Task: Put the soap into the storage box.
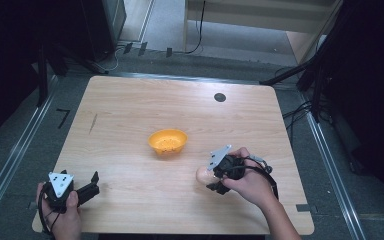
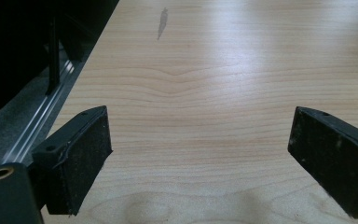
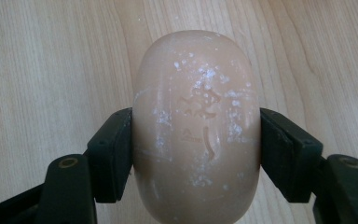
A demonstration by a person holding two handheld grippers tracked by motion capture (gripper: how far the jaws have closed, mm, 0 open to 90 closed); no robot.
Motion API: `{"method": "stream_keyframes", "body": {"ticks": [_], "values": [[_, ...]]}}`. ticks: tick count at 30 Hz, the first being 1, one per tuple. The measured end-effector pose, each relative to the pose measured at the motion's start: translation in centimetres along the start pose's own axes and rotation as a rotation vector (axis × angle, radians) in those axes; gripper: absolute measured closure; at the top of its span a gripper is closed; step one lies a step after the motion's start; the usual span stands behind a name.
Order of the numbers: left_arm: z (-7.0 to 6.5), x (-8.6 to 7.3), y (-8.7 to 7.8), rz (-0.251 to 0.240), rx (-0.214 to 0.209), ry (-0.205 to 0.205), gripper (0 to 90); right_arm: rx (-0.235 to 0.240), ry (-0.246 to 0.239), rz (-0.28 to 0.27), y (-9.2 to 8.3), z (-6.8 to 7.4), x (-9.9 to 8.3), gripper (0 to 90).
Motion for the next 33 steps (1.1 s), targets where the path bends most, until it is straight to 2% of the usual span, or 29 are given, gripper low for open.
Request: {"method": "stream_keyframes", "body": {"ticks": [33], "values": [[0.0, 0.0, 0.0, -0.001, -0.005, 0.004, 6.8, 0.002, -0.068, 0.01, 0.2, -1.8, 4.3, 33.6]]}}
Point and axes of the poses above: each handheld gripper's, and its own axes: y roughly forward along the jaws, x roughly out of its top, z roughly to its left, the point moved 10 cm from there along y, roughly forward along the jaws, and after that the axes turned 6 degrees about x, right-handed, at the moved point
